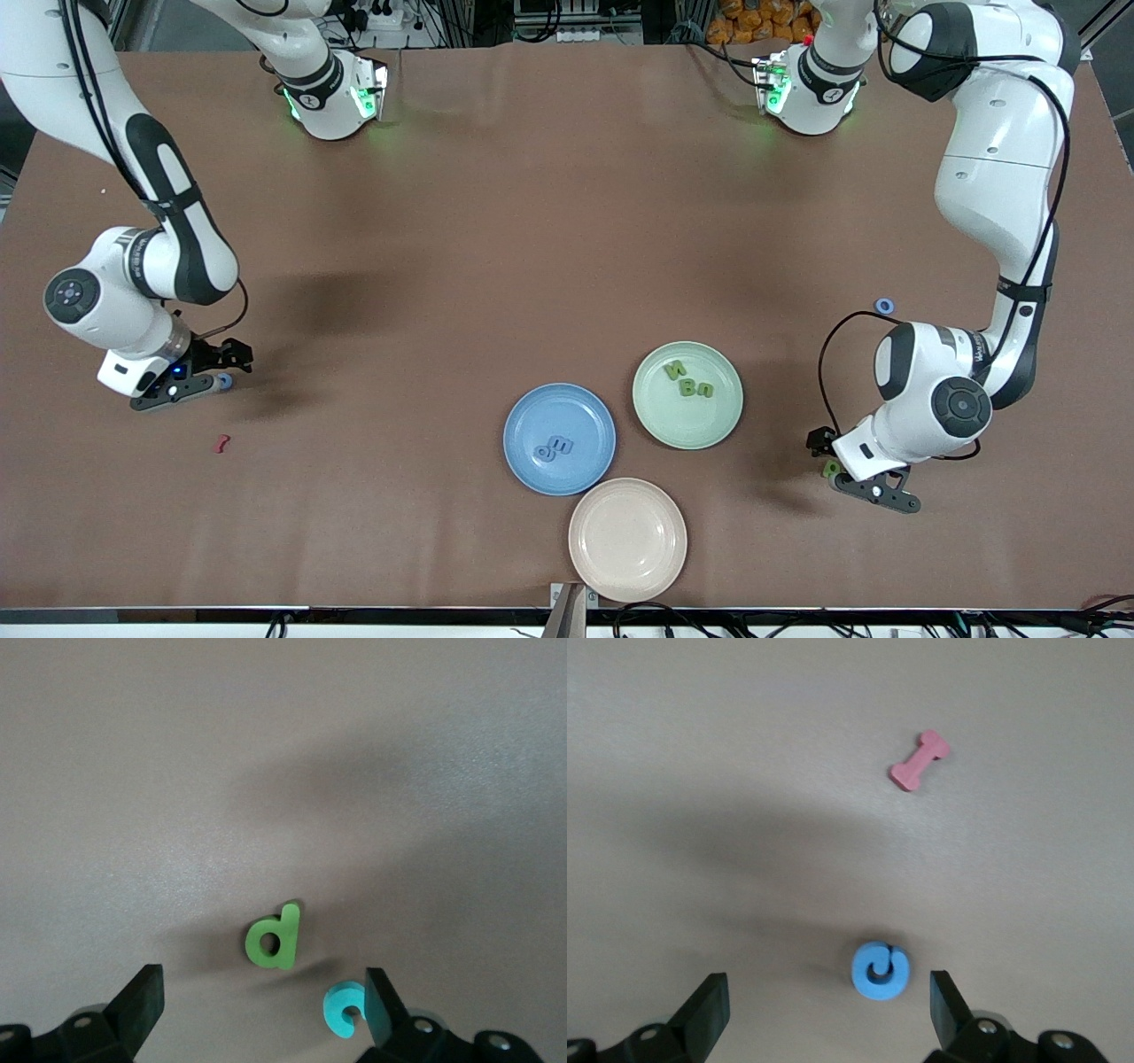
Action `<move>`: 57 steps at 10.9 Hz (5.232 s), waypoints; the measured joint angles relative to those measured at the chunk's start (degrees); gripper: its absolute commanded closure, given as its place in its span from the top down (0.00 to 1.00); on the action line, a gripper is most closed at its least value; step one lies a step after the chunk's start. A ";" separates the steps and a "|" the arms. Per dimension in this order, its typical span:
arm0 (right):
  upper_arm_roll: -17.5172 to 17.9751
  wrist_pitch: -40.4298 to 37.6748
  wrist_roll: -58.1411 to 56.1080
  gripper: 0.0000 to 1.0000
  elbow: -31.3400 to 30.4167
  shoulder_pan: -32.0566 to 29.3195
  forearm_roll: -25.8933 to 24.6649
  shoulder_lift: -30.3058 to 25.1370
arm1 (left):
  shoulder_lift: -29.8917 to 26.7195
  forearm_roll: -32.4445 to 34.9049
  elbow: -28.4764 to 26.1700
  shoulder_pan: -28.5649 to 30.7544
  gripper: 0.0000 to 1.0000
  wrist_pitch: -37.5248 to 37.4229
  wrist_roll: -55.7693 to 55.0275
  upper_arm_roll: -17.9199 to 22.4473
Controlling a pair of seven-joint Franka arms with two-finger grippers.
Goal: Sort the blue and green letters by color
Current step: 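Grasp the blue c with the right gripper while the left gripper aligns, then drop the blue c into the blue plate while the left gripper grasps the d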
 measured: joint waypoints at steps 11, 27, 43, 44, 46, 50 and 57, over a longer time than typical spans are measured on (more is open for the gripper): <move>0.22 -2.13 5.67 1.00 6.70 -2.51 -0.03 7.09 | 1.28 0.00 1.19 0.27 1.00 -0.03 0.00 -0.07; 0.94 -5.35 6.88 0.00 7.00 -2.70 0.70 7.09 | 2.68 0.00 1.88 2.04 1.00 2.41 0.00 -0.09; 4.70 -13.07 53.46 0.00 25.40 21.74 19.76 10.69 | 3.50 0.00 2.04 1.59 0.72 4.32 0.00 -0.64; 4.76 -12.32 56.90 0.00 26.94 23.41 22.34 11.55 | 3.50 0.00 2.06 1.55 0.71 4.32 0.00 -0.64; 4.84 -7.71 62.06 0.00 29.53 26.89 29.23 13.23 | 3.49 0.00 2.13 1.26 0.68 4.32 0.00 -0.68; 4.87 2.51 66.94 0.00 33.25 31.95 41.34 16.27 | 3.48 0.00 2.37 0.60 0.64 4.33 -0.24 -0.69; 4.78 14.94 68.86 1.00 35.45 38.81 47.42 20.19 | 3.39 0.00 2.41 0.49 0.49 4.33 -0.84 -0.73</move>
